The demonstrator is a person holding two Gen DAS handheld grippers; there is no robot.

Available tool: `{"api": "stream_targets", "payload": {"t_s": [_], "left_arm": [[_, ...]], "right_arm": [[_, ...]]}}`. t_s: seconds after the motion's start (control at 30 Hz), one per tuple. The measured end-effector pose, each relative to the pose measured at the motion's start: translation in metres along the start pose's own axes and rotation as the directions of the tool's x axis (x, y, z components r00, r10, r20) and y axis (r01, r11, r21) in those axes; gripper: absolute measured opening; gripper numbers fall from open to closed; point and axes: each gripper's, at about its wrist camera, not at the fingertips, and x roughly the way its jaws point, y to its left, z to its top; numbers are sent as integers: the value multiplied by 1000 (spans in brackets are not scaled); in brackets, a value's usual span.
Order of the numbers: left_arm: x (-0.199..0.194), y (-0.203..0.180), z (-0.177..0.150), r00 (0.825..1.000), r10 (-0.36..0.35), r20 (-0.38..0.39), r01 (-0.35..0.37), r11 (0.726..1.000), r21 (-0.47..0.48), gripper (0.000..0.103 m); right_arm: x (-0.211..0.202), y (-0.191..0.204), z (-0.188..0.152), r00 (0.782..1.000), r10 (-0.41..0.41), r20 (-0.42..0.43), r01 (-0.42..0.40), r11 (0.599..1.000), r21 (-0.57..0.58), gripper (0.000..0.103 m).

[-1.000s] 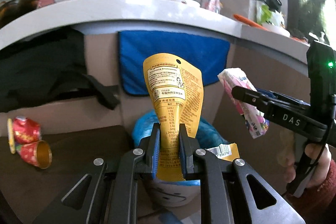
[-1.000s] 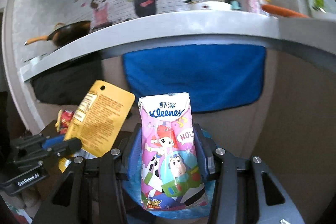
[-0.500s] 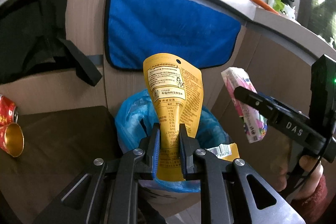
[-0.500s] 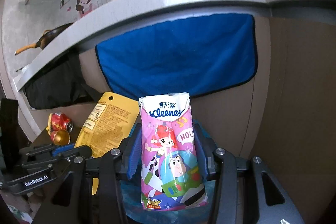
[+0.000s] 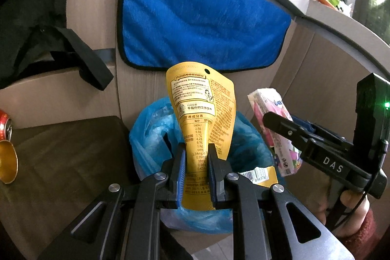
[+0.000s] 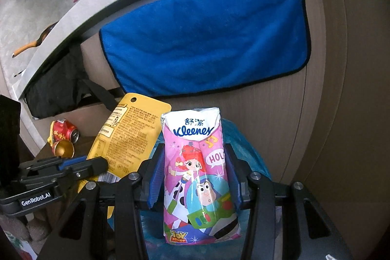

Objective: Collect trash
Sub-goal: 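Open both tools to drop the Kleenex pack and yellow packet into the bin, then move both open tools back over the red cans and white lid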

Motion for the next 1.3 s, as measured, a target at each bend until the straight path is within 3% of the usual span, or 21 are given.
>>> {"api": "stream_targets", "payload": {"t_s": [0.37, 0.43, 0.5, 0.53, 1.0, 1.3], "left_arm": [[20, 14, 1, 999, -32, -37, 30, 999, -42, 21], [22, 19, 2, 998, -55, -37, 53, 997, -60, 29], [23, 23, 3, 995, -90, -45, 86, 993, -81, 51], [23, 25, 3, 993, -108, -48, 103, 990, -91, 52], [-7, 47, -5, 998, -67, -17, 65, 990, -127, 53], [-66, 100, -30, 999, 38, 23, -34, 987, -156, 53]], "right_arm": [[21, -6, -3, 1000, 8, -29, -7, 1000, 21, 44], [22, -7, -4, 999, 19, -32, -18, 999, 29, 49], [24, -8, -4, 999, 24, -31, -23, 999, 43, 51], [24, -8, -5, 999, 26, -30, -25, 999, 46, 51], [1, -2, -7, 1000, -5, -7, 5, 999, 36, 56], [-16, 35, -2, 999, 26, -29, -27, 1000, -7, 57]]}}
